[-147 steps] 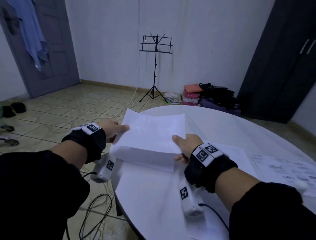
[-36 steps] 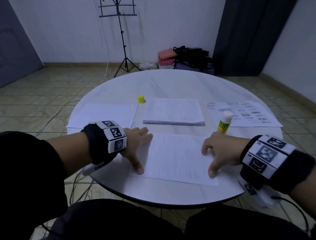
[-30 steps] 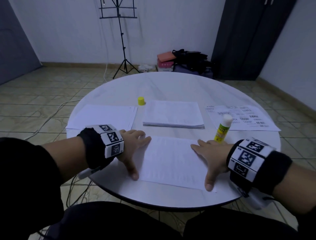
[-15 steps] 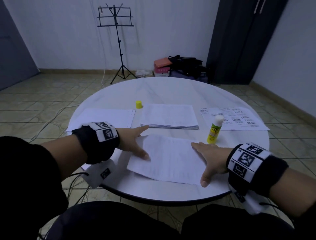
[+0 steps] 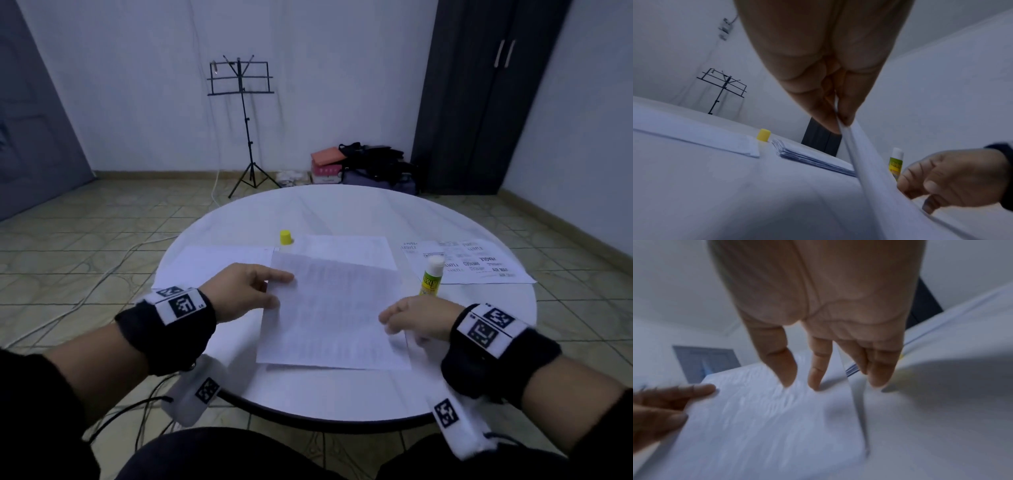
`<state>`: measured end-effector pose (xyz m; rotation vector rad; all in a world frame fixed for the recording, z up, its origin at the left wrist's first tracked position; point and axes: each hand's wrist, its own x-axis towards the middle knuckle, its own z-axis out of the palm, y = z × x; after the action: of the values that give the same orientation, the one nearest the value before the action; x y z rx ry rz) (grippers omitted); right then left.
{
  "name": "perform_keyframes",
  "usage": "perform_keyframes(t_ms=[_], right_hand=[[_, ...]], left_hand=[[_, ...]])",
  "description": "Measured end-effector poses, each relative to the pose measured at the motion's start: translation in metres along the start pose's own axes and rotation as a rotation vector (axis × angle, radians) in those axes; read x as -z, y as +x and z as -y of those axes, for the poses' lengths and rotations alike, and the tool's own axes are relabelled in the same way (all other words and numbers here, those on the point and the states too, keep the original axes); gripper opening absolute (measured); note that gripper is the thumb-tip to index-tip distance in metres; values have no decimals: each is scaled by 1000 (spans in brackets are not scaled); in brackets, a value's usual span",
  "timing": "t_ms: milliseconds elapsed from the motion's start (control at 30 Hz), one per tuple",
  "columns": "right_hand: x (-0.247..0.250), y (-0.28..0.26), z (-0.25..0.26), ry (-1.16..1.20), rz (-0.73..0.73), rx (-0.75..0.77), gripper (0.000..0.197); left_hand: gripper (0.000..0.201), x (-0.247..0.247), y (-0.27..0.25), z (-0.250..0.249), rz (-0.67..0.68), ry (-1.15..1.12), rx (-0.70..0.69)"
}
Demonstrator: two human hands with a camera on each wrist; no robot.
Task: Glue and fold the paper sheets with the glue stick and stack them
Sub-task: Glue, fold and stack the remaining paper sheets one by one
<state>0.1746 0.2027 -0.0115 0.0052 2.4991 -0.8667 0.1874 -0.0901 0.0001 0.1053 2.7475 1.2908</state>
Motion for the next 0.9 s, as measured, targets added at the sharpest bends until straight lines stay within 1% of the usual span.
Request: perform_keyframes(t_ms=[67, 100, 133, 200, 267, 300, 333, 367, 433, 500, 533, 600, 633, 733, 767, 833, 900], right_hand=[[-4, 7, 3, 240, -36, -54, 27], [-5, 12, 6, 327, -70, -67, 24], [-6, 18, 11, 373, -102, -49, 19], [-3, 24, 25, 287, -147, 17, 15], [4, 33, 39, 194, -236, 44, 18], [8, 38, 44, 151, -284, 49, 16], [12, 46, 49, 115, -339, 45, 20], [15, 54, 54, 85, -386, 37, 22], [20, 70, 63, 12, -419, 4, 25], [23, 87, 71, -78, -425, -60, 49], [24, 94, 73, -109, -429, -91, 57], [23, 105, 75, -151, -415, -139, 65], [22, 110, 75, -171, -395, -162, 73], [22, 118, 69, -236, -282, -264, 114], [24, 115, 68, -283, -245, -276, 121], [27, 110, 64, -383, -200, -277, 121], [27, 114, 59, -408, -225, -281, 116]], left_hand=[[48, 3, 6, 3, -70, -73, -12], [47, 5, 10, 5, -108, -103, -7], [45, 5, 16, 5, -143, -138, -6], [36, 7, 32, 2, -205, -125, 9], [27, 9, 54, -5, -226, -47, 34], [31, 10, 65, -11, -202, -12, 41], [41, 10, 77, -16, -157, 42, 38], [54, 9, 89, -20, -110, 127, 28], [77, 4, 112, -26, -14, 335, 16], [95, -5, 131, -27, 44, 437, 25], [101, -9, 141, -26, 64, 458, 38], [110, -18, 156, -22, 106, 501, 90], [113, -22, 161, -20, 130, 537, 126], [122, -30, 167, -13, 195, 654, 245], [127, -32, 167, -11, 207, 672, 271], [135, -35, 166, -9, 224, 685, 292], [135, -36, 165, -9, 219, 702, 277]])
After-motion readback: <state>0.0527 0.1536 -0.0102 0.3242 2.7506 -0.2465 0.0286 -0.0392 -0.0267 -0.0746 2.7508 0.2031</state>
